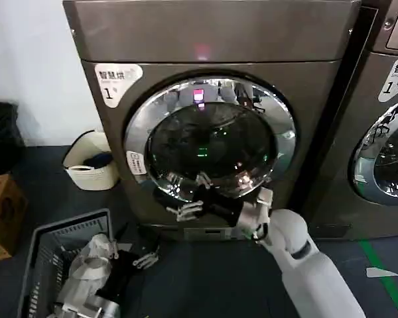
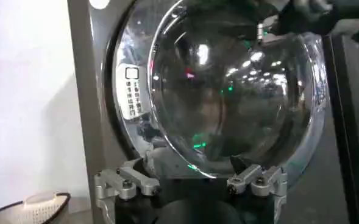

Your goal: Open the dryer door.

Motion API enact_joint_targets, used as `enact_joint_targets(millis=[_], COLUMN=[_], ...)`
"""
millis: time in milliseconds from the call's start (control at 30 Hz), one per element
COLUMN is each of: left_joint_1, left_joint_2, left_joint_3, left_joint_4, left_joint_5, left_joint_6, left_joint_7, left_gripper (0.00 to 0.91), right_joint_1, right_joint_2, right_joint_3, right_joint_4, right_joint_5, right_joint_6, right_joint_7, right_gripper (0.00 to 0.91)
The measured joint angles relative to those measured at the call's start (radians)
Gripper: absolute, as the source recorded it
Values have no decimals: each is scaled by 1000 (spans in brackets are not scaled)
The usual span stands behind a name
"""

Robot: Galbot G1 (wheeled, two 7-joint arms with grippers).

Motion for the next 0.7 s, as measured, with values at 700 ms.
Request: enact_joint_targets(millis=[700], left_joint_1=[4], left_joint_2=[-2], left_joint_3=[-2], left_joint_4=[-6], left_joint_5=[-18], left_joint_6=[11], left_joint_7=[-2], left_gripper=[907], right_joint_1=[129], right_joint_2=[70], right_joint_3=[-108], right_joint_4=[-186], right_joint_5=[-61], right_joint_6=[-11], right_joint_7=[17], right_gripper=[907])
